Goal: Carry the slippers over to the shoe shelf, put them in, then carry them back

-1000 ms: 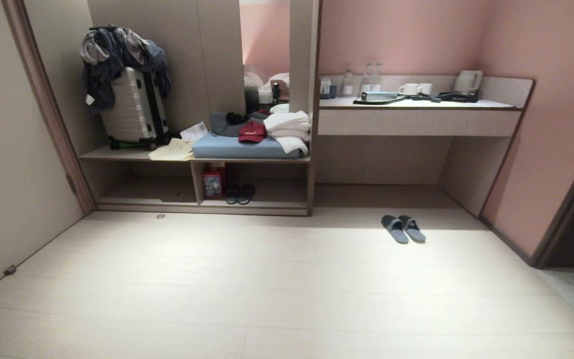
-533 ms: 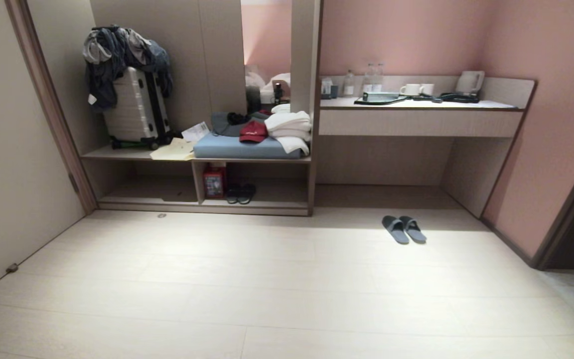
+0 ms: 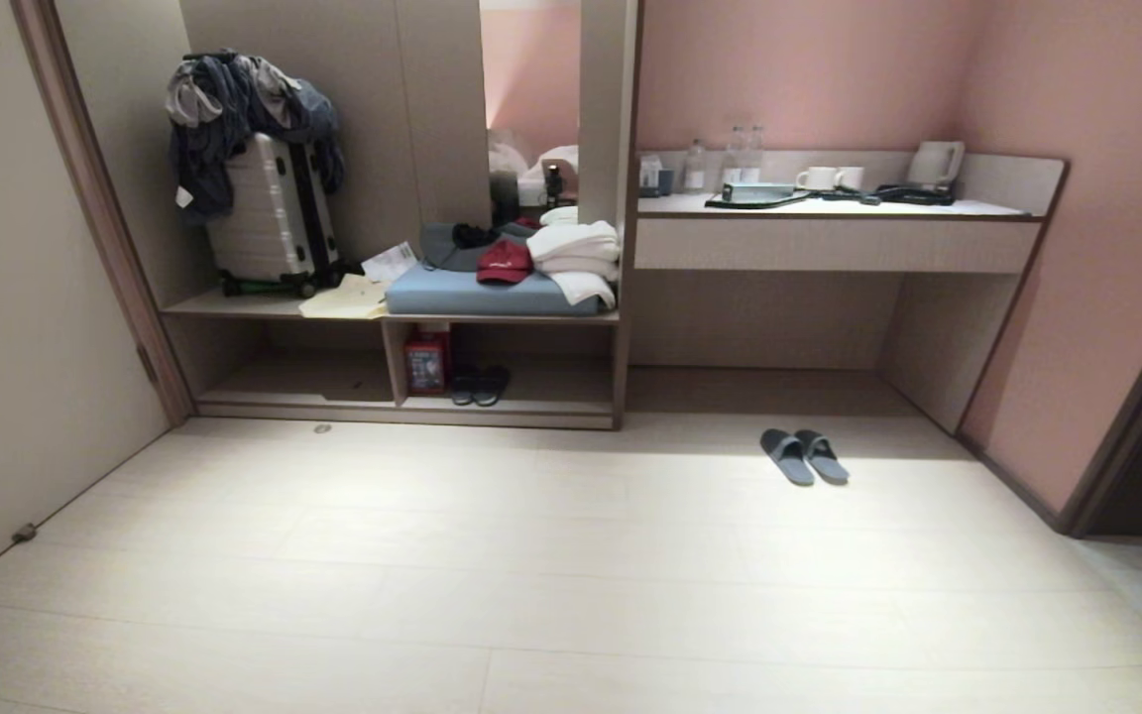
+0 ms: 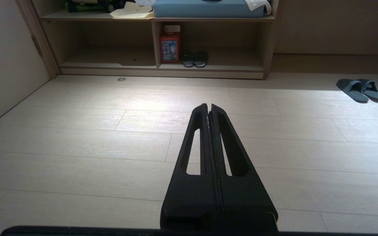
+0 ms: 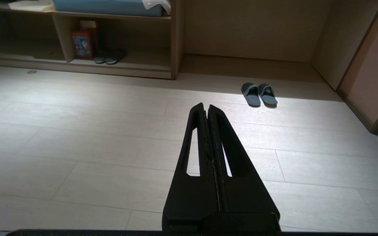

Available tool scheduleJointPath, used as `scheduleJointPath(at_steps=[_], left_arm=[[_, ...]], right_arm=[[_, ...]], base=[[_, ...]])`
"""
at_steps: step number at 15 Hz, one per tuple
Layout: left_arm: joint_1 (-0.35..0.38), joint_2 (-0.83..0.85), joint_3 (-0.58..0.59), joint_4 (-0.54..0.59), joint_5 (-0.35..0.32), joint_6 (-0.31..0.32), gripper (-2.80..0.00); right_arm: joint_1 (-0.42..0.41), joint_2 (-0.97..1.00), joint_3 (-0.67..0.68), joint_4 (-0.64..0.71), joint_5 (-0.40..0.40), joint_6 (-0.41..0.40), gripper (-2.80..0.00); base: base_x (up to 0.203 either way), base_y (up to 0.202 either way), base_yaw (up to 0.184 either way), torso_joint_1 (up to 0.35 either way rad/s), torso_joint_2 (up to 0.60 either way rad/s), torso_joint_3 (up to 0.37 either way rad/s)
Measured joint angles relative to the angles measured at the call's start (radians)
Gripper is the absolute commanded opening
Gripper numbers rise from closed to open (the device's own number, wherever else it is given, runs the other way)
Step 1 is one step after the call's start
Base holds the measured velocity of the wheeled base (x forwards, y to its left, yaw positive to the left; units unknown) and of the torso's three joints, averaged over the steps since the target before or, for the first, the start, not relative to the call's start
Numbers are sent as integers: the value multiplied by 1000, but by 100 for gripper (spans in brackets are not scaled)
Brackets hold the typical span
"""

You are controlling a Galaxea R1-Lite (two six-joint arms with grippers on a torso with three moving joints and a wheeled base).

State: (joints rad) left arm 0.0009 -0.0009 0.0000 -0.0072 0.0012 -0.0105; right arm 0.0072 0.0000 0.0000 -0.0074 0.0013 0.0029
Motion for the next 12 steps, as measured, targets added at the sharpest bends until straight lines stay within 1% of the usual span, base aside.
scheduleJointPath(at_steps=[12], left_arm=[[0, 0, 0, 0, 0, 0, -280]], right_arm=[[0, 1, 0, 0, -8, 9, -280]], base=[[0, 0, 0, 0, 0, 0]])
